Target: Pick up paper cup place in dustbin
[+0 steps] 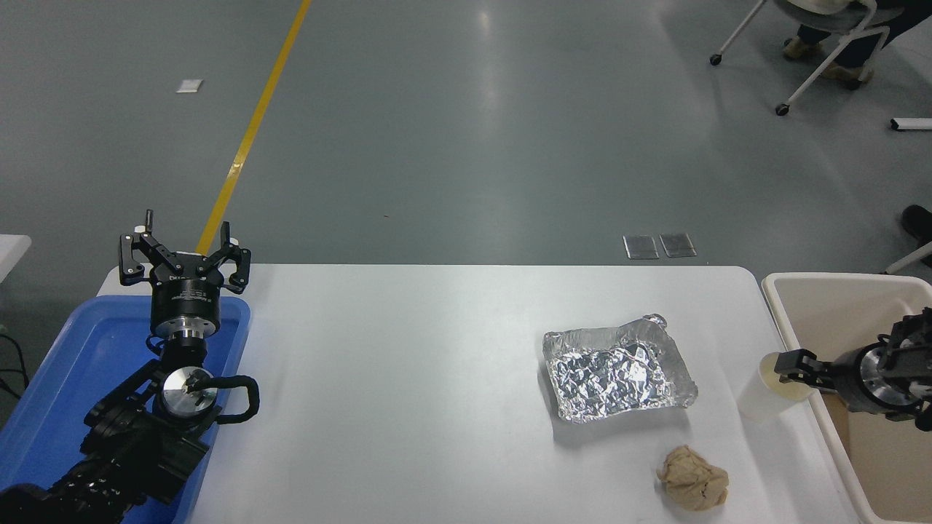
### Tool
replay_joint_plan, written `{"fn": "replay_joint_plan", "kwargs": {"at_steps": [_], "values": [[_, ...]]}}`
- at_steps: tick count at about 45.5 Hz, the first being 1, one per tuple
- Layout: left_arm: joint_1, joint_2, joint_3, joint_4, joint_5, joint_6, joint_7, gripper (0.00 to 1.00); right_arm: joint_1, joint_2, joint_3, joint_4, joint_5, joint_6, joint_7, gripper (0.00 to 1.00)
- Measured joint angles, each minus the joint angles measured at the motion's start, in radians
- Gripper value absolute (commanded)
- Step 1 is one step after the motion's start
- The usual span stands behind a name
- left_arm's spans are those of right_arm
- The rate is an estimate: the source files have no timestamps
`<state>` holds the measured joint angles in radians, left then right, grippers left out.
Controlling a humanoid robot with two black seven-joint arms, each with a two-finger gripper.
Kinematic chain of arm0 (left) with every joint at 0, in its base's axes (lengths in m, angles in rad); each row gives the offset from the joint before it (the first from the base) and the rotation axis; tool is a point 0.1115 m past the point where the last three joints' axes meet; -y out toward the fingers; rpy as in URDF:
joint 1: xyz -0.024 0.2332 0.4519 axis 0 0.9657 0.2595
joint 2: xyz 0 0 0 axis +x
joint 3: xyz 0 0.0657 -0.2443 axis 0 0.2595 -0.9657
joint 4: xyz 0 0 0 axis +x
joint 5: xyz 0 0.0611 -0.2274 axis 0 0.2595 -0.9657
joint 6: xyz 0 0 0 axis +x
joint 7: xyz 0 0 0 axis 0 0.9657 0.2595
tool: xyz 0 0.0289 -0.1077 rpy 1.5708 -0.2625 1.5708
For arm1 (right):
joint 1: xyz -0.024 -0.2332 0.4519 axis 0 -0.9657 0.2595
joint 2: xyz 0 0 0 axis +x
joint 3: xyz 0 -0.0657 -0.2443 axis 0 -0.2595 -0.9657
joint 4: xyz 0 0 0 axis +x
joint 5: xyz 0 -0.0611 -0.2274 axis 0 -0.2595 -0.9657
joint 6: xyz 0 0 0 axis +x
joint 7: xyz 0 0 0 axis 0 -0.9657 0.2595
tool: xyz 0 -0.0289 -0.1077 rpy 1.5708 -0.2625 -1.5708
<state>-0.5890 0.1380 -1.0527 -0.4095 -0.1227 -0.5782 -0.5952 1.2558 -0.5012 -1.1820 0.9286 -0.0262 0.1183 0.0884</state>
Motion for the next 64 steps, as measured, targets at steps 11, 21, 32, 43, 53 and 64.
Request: {"fn": "replay_joint_plan", "kwargs": {"at_steps": [11, 21, 32, 43, 53, 64], "values": [[0.0, 0.0, 0.0, 0.0, 0.0, 0.0, 0.0, 0.99, -0.047, 0.017, 0.036, -0.043, 0.002, -0.013, -0.002, 0.0], [0.0, 0.0, 0.0, 0.0, 0.0, 0.001, 0.0, 0.99, -0.06, 0.022, 0.047, -0.07, 0.003, -0.025, -0.002, 0.0], [0.0, 0.0, 0.0, 0.0, 0.0, 0.001, 0.0, 0.99, -0.013, -0.019, 0.049, -0.052, -0.013, -0.022, 0.0, 0.0], [0.0, 0.0, 0.0, 0.0, 0.0, 0.001, 0.0, 0.99, 0.16, -0.101, 0.025, 0.089, -0.096, -0.015, 0.005, 0.0], [0.0, 0.0, 0.0, 0.0, 0.0, 0.001, 0.0, 0.99, 0.442, -0.134, -0.103, 0.362, -0.18, -0.012, 0.007, 0.0], [0.0, 0.0, 0.0, 0.0, 0.0, 0.001, 0.0, 0.99, 0.834, -0.083, -0.244, 0.646, -0.216, 0.051, 0.011, 0.0]]}}
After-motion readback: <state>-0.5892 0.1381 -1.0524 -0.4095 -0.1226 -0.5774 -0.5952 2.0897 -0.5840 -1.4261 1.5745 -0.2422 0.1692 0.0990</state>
